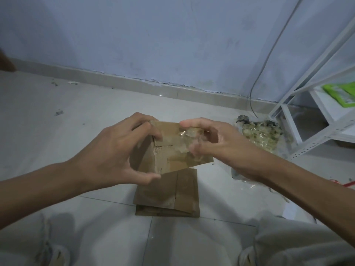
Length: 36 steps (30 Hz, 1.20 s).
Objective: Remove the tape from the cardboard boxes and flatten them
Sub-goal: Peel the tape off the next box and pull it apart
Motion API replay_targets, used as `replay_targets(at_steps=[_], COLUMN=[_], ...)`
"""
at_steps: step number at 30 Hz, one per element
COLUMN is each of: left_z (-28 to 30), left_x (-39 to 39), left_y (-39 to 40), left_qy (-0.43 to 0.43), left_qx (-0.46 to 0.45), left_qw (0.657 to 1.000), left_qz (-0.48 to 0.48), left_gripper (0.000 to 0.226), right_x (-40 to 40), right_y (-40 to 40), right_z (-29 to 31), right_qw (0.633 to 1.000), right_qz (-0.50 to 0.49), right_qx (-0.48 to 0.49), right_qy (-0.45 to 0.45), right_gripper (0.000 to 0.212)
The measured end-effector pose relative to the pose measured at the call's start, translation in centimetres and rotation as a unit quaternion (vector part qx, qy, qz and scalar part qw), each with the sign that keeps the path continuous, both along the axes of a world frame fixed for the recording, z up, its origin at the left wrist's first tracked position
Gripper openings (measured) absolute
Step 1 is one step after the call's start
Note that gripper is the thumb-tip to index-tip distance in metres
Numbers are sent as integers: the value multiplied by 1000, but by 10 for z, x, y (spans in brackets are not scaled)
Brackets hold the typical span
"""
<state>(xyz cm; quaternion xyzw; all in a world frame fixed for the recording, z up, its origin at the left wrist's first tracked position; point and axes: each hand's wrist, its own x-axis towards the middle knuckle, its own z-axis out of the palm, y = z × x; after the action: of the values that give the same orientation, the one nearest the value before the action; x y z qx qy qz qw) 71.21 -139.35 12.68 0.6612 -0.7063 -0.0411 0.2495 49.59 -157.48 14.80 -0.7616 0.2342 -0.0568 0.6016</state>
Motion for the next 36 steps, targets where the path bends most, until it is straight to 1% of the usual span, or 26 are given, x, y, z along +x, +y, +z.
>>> replay_targets(at_steps=[1, 3, 5, 8, 12, 14, 17, 20, 22, 25, 30, 32, 34, 36], left_z=[0, -1, -1, -2, -4, -4, -4, -4, -4, -5, -9, -11, -14, -17], left_x=[1, 3, 5, 8, 9, 8, 7, 10, 10, 10, 10, 9, 8, 7], left_y=[1, 2, 3, 4, 4, 3, 2, 1, 1, 0, 0, -2, -4, -8], left_qy=[-5, -9, -9, -11, -12, -14, -15, -18, -16, -13, -33, -38, -44, -48], left_qx=[0, 0, 2, 7, 15, 17, 10, 8, 7, 9, 19, 19, 19, 17], left_qw=[1000, 1000, 1000, 1000, 1000, 1000, 1000, 1000, 1000, 1000, 999, 999, 999, 999], left_qz=[2, 3, 2, -2, -8, -13, -11, -8, -11, -11, -10, -8, -7, -10], left_gripper=[70, 70, 70, 70, 69, 69, 70, 70, 69, 69, 70, 71, 71, 71], right_x=[-2, -5, -6, -7, -4, -2, 0, 2, 4, 4, 6, 9, 12, 15], right_y=[-1, -3, -6, -10, -11, -10, -13, -13, -12, -16, -16, -12, -10, -11], right_z=[-1, -2, -2, -5, -14, -17, -19, -25, -30, -35, -45, -48, -53, -58], right_qw=[1000, 999, 997, 991, 980, 975, 973, 957, 949, 957, 981, 984, 987, 994], right_qz=[14, 37, 65, 103, 113, 116, 117, 132, 130, 85, 13, -13, -21, -51], right_qx=[-12, -3, -28, -81, -163, -188, -199, -259, -287, -276, -183, -165, -145, -87], right_qy=[7, 15, 24, 19, 11, -4, -24, -18, -24, -34, -63, -68, -63, -51], right_gripper=[52, 65, 72, 74, 71, 69, 73, 77, 75, 63, 37, 30, 39, 50])
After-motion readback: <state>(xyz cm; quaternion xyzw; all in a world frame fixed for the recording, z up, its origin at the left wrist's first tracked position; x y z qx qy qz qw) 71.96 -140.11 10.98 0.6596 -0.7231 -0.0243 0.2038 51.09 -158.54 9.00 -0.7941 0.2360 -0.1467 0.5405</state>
